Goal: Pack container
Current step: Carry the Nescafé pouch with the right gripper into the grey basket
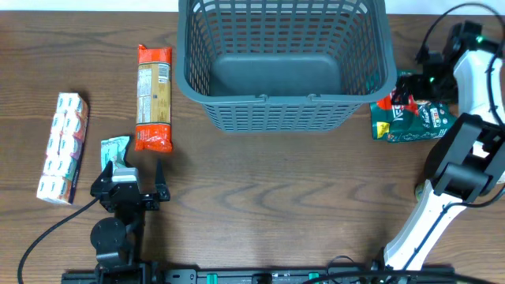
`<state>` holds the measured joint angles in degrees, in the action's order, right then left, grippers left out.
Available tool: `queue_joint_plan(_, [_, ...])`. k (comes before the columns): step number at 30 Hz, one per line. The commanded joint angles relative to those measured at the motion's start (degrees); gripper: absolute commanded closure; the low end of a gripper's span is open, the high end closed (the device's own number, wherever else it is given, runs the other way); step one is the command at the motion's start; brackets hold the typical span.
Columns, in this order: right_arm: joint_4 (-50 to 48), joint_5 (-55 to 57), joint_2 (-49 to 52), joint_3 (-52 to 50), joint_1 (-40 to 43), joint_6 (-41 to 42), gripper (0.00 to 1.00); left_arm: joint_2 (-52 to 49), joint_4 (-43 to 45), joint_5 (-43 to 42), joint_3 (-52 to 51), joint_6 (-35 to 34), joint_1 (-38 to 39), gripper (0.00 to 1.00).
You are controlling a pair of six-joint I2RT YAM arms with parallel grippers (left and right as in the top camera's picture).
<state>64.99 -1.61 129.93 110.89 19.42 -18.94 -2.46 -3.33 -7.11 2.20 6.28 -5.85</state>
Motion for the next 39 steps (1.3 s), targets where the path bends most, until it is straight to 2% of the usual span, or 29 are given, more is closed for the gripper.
queue_joint_plan(1, [-3.1,0.1,0.5,-6.1,0.2,2.6,0.01,0.3,-0.8,-0.2,-1.6,0.8,-0.2,0.01])
queue_joint_plan(4, [-7.0,0.1,0.5,-11.2,0.2,2.9,0.01,0.3,-0.8,-0.2,-1.6,0.8,-0.2,0.02])
queue_joint_plan(5, [-7.7,0.1,0.5,-12.5,0.2,2.9,0.04,0.3,-0.8,-0.2,-1.6,0.8,-0.2,0.01])
queue_joint_plan(6, [-8.0,0.1,0.5,-13.4,0.2,2.8,0.14,0.3,-0.8,-0.2,-1.6,0.8,-0.2,0.01])
queue_joint_plan(7, [-8.0,0.1,0.5,-14.0,0.2,2.8,0.32,0.3,-0.8,-0.2,-1.6,0.8,-0.2,0.01])
queue_joint_plan(8, [-8.0,0.1,0.5,-14.4,0.2,2.8,0.72,0.3,-0.8,-0.2,-1.6,0.8,-0.2,0.01])
queue_joint_plan(9, [-8.0,0.2,0.5,-14.6,0.2,2.8,0.99,0.3,-0.8,-0.2,-1.6,0.8,-0.2,0.01])
queue_joint_plan(19, [-7.8,0.1,-0.9,-13.9,0.2,2.7,0.99,0.3,-0.8,-0.2,-1.6,0.8,-0.2,0.01])
queue_joint_plan(22, [-7.8,2.3,-3.0,-11.8,0.2,7.2,0.98,0.3,-0.8,-0.2,-1.6,0.8,-0.2,0.01])
queue_joint_plan(30, [-1.1,8.9,-9.5,4.6,1.3,18.2,0.99,0.3,-0.8,-0.2,-1.6,0.8,-0.2,0.01])
queue_joint_plan(39, [5.8,12.7,-19.6,26.6,1.0,18.4,0.99,0.3,-0.8,-0.2,-1.6,0.8,-0.2,0.01])
